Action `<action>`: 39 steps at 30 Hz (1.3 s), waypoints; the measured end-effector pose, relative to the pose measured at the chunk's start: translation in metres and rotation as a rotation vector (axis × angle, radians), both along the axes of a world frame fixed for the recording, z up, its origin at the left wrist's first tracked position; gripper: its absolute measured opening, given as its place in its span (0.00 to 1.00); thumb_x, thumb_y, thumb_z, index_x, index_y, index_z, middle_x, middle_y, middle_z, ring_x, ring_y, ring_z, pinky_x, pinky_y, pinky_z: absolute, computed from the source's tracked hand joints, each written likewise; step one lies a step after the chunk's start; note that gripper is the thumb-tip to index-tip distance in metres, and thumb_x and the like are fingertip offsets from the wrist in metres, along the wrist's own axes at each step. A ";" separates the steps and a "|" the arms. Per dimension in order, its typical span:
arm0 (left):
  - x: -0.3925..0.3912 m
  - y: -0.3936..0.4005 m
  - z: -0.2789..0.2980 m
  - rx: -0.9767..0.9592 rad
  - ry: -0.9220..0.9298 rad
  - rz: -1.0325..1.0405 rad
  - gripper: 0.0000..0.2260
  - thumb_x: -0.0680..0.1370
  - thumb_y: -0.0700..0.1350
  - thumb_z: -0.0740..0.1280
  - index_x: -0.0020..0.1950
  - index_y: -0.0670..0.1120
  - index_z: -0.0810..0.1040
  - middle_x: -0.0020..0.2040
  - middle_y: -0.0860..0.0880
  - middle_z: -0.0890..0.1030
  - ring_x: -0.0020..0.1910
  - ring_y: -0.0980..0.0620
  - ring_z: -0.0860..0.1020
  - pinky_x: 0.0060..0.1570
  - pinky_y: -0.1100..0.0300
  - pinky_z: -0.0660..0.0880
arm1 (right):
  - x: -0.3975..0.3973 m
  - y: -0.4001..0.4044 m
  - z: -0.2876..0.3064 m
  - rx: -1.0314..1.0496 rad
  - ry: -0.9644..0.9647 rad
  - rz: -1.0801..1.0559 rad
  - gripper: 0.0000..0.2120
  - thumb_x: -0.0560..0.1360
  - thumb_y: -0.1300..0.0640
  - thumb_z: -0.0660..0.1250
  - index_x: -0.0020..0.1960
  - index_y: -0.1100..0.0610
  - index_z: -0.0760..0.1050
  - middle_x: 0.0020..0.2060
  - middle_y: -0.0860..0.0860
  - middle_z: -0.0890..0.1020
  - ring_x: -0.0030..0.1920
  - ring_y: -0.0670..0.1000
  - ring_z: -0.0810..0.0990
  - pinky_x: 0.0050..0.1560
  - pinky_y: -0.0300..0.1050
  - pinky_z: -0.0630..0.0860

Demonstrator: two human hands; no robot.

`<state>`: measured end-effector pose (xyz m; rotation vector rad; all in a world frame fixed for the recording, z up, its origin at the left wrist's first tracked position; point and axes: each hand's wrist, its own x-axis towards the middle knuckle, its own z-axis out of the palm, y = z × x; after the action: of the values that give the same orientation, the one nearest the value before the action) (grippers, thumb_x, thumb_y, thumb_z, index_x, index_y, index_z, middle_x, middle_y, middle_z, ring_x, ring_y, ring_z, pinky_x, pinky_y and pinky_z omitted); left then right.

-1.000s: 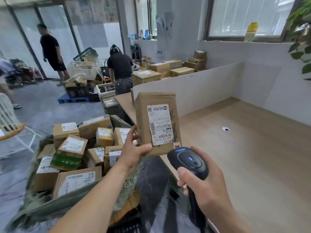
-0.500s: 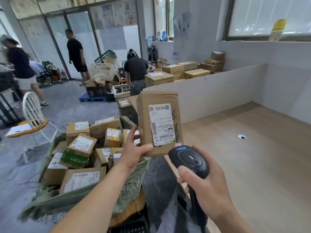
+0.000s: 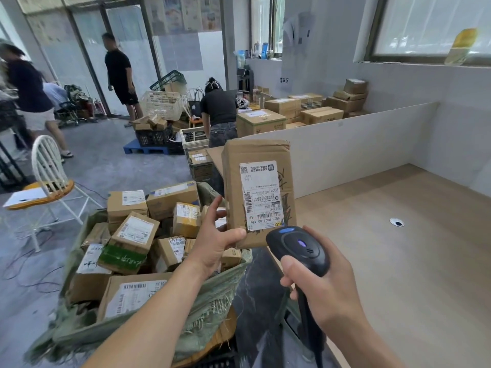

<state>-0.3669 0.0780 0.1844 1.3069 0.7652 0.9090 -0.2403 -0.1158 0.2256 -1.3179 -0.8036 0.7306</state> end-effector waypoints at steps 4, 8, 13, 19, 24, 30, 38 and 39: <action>-0.008 0.020 -0.003 0.011 -0.001 -0.001 0.49 0.56 0.47 0.79 0.75 0.62 0.64 0.65 0.45 0.74 0.59 0.41 0.81 0.55 0.35 0.80 | -0.010 0.019 0.002 -0.002 -0.011 -0.006 0.31 0.62 0.49 0.78 0.63 0.42 0.76 0.46 0.50 0.87 0.38 0.58 0.86 0.31 0.47 0.78; -0.015 0.034 -0.004 -0.001 -0.027 -0.028 0.53 0.56 0.46 0.78 0.79 0.56 0.61 0.65 0.45 0.74 0.58 0.46 0.82 0.50 0.45 0.83 | -0.017 0.034 0.002 -0.001 -0.035 -0.020 0.38 0.58 0.42 0.78 0.68 0.46 0.75 0.48 0.51 0.87 0.40 0.63 0.85 0.32 0.50 0.79; -0.021 0.045 -0.006 0.024 -0.022 -0.036 0.50 0.58 0.46 0.79 0.78 0.59 0.62 0.66 0.46 0.74 0.63 0.43 0.79 0.57 0.37 0.79 | -0.025 0.051 0.001 -0.001 -0.027 -0.021 0.39 0.58 0.42 0.78 0.68 0.45 0.75 0.49 0.52 0.87 0.41 0.58 0.86 0.32 0.47 0.79; -0.028 0.054 -0.006 0.068 0.009 -0.047 0.50 0.59 0.48 0.79 0.78 0.60 0.62 0.66 0.48 0.74 0.65 0.44 0.78 0.59 0.37 0.79 | -0.032 0.066 -0.001 0.012 -0.017 -0.027 0.37 0.57 0.42 0.78 0.65 0.42 0.75 0.49 0.51 0.87 0.42 0.55 0.87 0.37 0.46 0.79; -0.031 0.058 -0.006 0.064 0.001 -0.042 0.48 0.58 0.48 0.79 0.76 0.62 0.64 0.64 0.50 0.75 0.64 0.45 0.78 0.57 0.40 0.80 | -0.033 0.072 -0.002 0.018 -0.012 -0.027 0.34 0.57 0.42 0.77 0.62 0.40 0.76 0.49 0.51 0.87 0.44 0.54 0.87 0.41 0.47 0.79; -0.032 0.059 -0.005 0.055 -0.009 -0.029 0.45 0.59 0.47 0.78 0.71 0.66 0.65 0.64 0.50 0.75 0.64 0.45 0.79 0.52 0.46 0.81 | -0.034 0.075 -0.001 0.017 -0.024 -0.019 0.36 0.57 0.42 0.78 0.65 0.42 0.75 0.47 0.52 0.87 0.42 0.53 0.86 0.41 0.46 0.78; -0.036 0.059 -0.005 0.076 -0.007 -0.029 0.47 0.59 0.47 0.78 0.75 0.63 0.64 0.66 0.48 0.74 0.63 0.44 0.79 0.51 0.50 0.80 | -0.033 0.078 -0.001 0.005 -0.054 -0.016 0.39 0.56 0.40 0.78 0.67 0.44 0.75 0.47 0.52 0.87 0.43 0.52 0.87 0.42 0.47 0.79; -0.037 0.059 -0.006 0.077 -0.004 -0.026 0.47 0.59 0.47 0.78 0.75 0.62 0.64 0.66 0.48 0.74 0.63 0.44 0.79 0.51 0.51 0.80 | -0.033 0.078 -0.001 0.005 -0.053 -0.013 0.39 0.56 0.40 0.78 0.67 0.44 0.75 0.47 0.52 0.87 0.43 0.52 0.87 0.41 0.46 0.79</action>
<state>-0.4037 0.1367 0.1788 1.3786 0.7143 0.9278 -0.2735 -0.0381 0.2245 -1.3415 -0.8380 0.6857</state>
